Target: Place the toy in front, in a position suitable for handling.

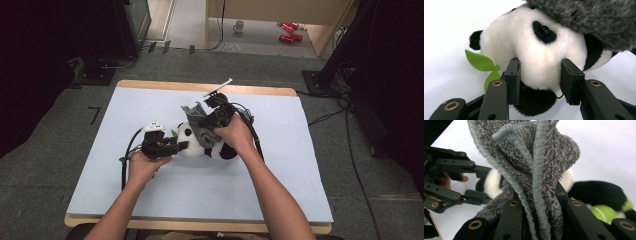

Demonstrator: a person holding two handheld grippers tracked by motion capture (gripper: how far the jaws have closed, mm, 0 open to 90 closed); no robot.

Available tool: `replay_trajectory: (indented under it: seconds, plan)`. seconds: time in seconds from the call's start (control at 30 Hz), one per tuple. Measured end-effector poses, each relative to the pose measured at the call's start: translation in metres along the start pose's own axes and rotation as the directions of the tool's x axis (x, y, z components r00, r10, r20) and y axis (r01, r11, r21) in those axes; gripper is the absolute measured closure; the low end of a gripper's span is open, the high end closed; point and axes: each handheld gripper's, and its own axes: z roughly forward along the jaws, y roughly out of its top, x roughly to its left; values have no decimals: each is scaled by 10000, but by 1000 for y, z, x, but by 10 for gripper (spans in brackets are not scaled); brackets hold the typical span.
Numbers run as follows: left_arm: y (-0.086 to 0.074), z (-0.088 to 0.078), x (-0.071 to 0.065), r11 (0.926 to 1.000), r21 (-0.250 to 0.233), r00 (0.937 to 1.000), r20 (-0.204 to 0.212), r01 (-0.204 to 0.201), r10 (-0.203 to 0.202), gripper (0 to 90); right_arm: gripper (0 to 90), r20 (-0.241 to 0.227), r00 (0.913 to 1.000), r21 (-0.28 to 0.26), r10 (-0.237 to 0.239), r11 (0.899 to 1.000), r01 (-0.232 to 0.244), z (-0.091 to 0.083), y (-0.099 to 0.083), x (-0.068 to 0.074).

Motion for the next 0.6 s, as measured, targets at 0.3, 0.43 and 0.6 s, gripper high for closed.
replay_trajectory:
  seconds: [0.3, 0.43, 0.6]
  plan:
    - [-1, 0, 0, 10000, -35, 9999, 75, -70, 70, 569, 761, 359, 9978, 183, 565, 9982, -572, -8, -12, -24]
    - [-1, -1, 0, 9999, -43, 9999, 86, -129, 129, 568, 761, 643, 9963, 46, 569, 9983, -573, -13, -13, -28]
    - [-1, -1, 0, 9998, 5, 9997, 80, -219, 219, 568, 761, 970, 9927, -170, 716, 9974, -702, -21, -13, -34]
